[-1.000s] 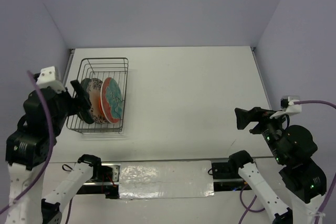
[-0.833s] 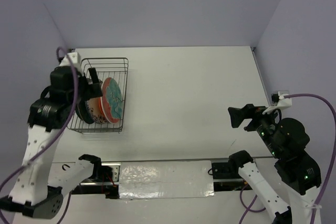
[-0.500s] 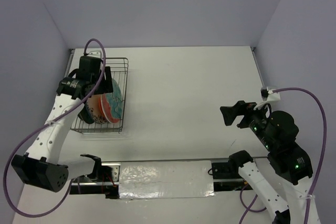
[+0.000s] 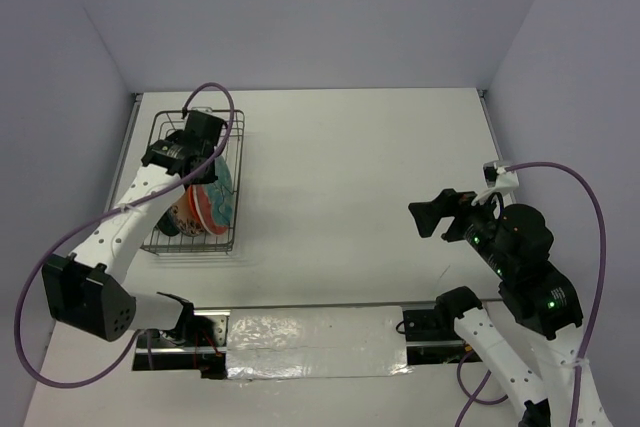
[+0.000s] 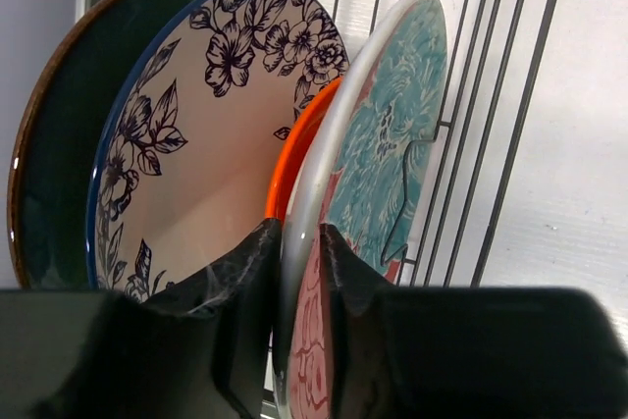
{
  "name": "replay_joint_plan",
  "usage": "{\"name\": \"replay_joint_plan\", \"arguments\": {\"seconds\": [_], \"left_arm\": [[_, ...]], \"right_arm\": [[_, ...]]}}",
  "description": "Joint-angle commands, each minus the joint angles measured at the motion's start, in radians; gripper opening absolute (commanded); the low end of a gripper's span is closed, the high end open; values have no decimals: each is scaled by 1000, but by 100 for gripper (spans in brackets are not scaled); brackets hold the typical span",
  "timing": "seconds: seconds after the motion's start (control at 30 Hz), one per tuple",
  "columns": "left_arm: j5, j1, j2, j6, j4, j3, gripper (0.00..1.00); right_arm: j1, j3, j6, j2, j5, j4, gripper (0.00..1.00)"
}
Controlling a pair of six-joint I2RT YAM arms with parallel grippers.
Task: Unload the plates from the dish rack
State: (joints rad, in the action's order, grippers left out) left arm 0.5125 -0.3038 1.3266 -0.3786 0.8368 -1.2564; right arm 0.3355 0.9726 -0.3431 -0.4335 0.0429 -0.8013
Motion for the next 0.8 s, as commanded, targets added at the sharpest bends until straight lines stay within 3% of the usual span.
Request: {"name": "replay_joint_plan", "arguments": {"seconds": [0.0,0.13,0.27,0.4,0.77], "left_arm": [[67,-38,8,-48,10,-21,34],[118,-73,6,-72,47,-47,30],[153,-103,6,-85,77,-80,13],[179,-115,5,-91,99,-112,4],[207,-127,23,-34,171,-236,0]], "right_arm": [[-6,-11,-2,-5,5,57,100],[-6,-11,-2,-4,3,59,100],[-6,-14,-4,-1,-1,56,100],[-6,-17,-5,2,-3,57,100],[-6,-17,-23,1,-5,63,100]]}}
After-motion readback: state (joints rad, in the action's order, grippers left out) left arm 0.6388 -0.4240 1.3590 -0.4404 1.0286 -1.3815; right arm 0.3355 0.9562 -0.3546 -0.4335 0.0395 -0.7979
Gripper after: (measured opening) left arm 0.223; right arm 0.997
